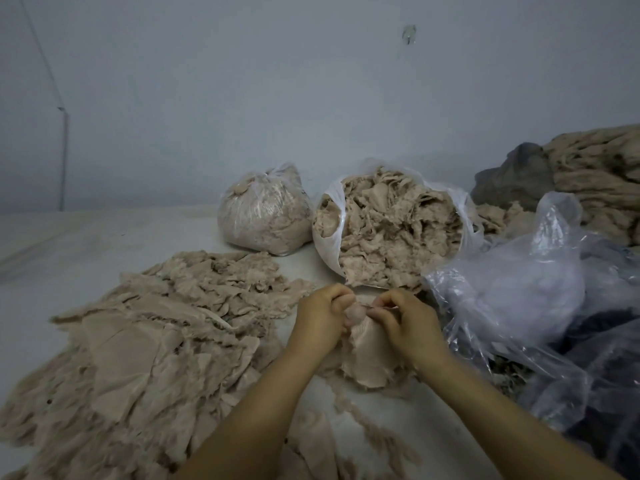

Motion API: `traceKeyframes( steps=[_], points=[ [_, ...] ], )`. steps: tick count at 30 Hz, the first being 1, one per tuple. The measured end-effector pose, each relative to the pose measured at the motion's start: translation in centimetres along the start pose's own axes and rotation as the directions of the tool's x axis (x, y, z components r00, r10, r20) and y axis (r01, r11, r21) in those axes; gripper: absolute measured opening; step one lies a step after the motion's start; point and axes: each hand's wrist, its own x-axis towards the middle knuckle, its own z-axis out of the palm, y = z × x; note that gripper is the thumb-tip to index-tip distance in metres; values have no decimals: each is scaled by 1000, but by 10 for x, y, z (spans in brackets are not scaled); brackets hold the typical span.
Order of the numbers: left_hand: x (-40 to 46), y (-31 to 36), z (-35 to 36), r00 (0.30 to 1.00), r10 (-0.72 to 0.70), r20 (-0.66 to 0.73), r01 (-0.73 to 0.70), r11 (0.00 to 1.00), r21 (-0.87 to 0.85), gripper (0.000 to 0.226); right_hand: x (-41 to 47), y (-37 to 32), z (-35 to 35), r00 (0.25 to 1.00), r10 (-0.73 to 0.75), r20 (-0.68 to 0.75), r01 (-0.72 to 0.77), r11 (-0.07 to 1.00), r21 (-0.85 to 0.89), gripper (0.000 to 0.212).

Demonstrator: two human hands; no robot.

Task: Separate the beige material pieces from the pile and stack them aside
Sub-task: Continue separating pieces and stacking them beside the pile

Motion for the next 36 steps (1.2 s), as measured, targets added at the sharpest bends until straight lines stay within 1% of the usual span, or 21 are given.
traceKeyframes(
  steps=[2, 7, 9, 11, 13, 14, 15, 16, 17, 18, 19, 20, 21, 22, 24, 26, 28, 29, 31, 34, 36],
  points=[
    [3, -2, -1, 999, -52, 7, 52, 998, -37, 34, 2, 1, 3, 1000, -11, 6, 11, 1000, 2, 7],
    [10, -6, -3, 989, -145, 18, 146, 985, -96, 28, 8, 2, 6, 1000, -9, 15, 9, 999, 31, 6],
    [12, -3, -5, 982, -189, 19, 189, 965, -181, 25, 15, 2, 5, 1000, -4, 15, 3, 1000, 29, 5],
    [14, 2, -9, 969, -246, 35, 241, 901, -361, 15, 25, 4, 2, 998, 64, -16, -64, 997, 31, 6],
    [11, 2, -16, 960, -271, 72, 276, 866, -416, 6, 38, 9, -6, 978, 207, -17, -206, 977, 61, 8],
    [7, -2, -20, 956, -273, 110, 295, 876, -382, 5, 42, 13, -10, 960, 278, 22, -278, 960, 39, 9],
    [1, -6, -27, 947, -272, 172, 315, 894, -318, 5, 44, 19, -13, 946, 317, 66, -314, 948, -56, 15],
    [-6, -11, -35, 929, -264, 260, 317, 929, -192, 5, 42, 22, -15, 940, 329, 92, -310, 935, -173, 23],
    [-13, -16, -45, 893, -260, 367, 279, 960, 1, 10, 38, 23, -15, 945, 316, 87, -287, 925, -249, 27],
    [-22, -22, -54, 829, -290, 479, 209, 954, 217, 24, 30, 21, -14, 959, 278, 64, -254, 935, -248, 22],
    [-30, -29, -63, 749, -358, 557, 144, 909, 391, 43, 18, 18, -11, 968, 240, 66, -225, 957, -181, 13],
    [-38, -33, -69, 683, -431, 589, 106, 857, 505, 60, 2, 13, -6, 968, 222, 116, -210, 972, -103, 8],
    [-46, -36, -74, 646, -468, 603, 95, 833, 545, 65, -16, 7, 2, 954, 214, 211, -209, 977, -49, 11],
    [-54, -39, -75, 634, -455, 625, 90, 846, 525, 60, -34, 0, 12, 921, 209, 328, -215, 976, -17, 16],
    [-64, -42, -72, 674, -341, 655, 61, 910, 411, 30, -66, -9, 32, 832, 197, 519, -249, 968, 32, 23],
    [-73, -41, -71, 740, -247, 625, 87, 957, 275, 12, -84, -20, 43, 766, 208, 608, -349, 929, 121, 29],
    [-80, -37, -73, 797, -191, 573, 170, 981, 90, 4, -88, -29, 45, 733, 224, 642, -512, 803, 305, 25],
    [-84, -35, -74, 832, -174, 527, 197, 980, 13, 1, -88, -34, 43, 731, 225, 644, -574, 714, 402, 23],
    [-89, -33, -75, 896, -167, 412, 206, 977, -51, 2, -89, -40, 40, 770, 230, 596, -597, 591, 543, 27],
    [-98, -32, -73, 909, -137, 393, 143, 990, 14, 11, -92, -46, 37, 819, 234, 524, -553, 568, 610, 30],
    [-103, -29, -71, 929, -108, 355, 137, 989, -56, 12, -96, -49, 34, 786, 245, 568, -601, 518, 609, 31]
  ],
)
